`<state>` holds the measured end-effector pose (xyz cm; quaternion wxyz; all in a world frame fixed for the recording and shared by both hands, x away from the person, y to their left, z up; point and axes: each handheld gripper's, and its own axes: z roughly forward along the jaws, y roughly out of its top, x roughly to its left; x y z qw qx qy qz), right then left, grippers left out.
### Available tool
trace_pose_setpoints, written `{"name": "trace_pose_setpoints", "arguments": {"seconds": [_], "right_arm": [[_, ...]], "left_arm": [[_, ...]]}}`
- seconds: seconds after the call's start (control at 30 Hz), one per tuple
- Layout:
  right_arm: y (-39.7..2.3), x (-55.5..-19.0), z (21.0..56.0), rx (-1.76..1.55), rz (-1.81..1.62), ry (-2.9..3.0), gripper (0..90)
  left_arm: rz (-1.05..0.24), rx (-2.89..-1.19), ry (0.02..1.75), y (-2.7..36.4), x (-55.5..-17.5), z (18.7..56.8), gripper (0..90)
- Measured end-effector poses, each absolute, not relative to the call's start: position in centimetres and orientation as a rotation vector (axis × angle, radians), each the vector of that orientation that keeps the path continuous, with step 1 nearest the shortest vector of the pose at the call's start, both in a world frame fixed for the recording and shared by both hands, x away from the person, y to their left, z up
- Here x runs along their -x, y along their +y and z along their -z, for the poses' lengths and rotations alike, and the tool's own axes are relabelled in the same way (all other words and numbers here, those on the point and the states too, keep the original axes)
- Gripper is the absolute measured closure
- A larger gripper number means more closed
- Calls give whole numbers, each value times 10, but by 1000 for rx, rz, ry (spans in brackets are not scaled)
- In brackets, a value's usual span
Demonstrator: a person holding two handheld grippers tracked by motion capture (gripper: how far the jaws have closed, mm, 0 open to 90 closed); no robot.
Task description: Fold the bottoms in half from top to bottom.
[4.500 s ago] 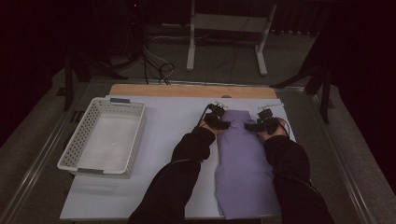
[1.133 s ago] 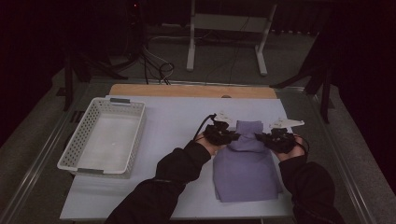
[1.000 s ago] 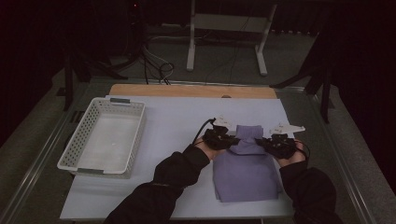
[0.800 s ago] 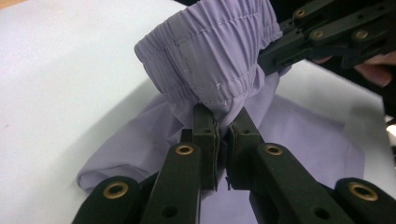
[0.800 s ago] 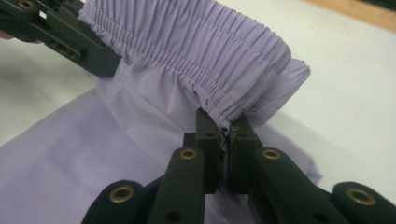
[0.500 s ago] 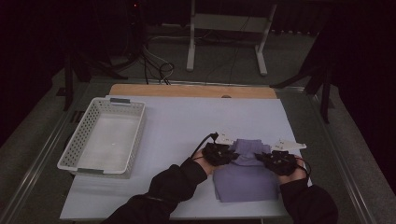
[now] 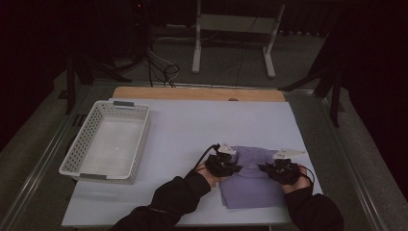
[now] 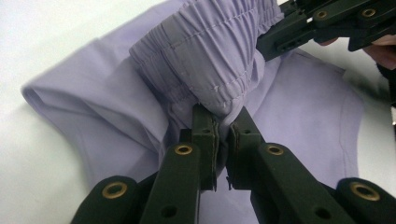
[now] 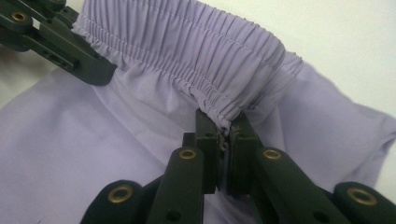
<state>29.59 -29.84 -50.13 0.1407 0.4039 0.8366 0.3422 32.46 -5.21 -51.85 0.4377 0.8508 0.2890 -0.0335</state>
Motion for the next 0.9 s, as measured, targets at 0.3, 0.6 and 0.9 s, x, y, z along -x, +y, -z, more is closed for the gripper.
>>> {"name": "trace_pose_setpoints", "arguments": {"seconds": [0.3, 0.6, 0.9], "right_arm": [[-297, -292, 511, -1194, -959, 2469, 848], [-296, -292, 511, -1182, -930, 2489, 792], [-308, -286, 482, -1160, -943, 2444, 669]], "left_arm": [[101, -2155, 742, -51, -324, 528, 814], [94, -2158, 731, -50, -326, 527, 738], [-3, -2091, 736, -26, -327, 499, 670]]}}
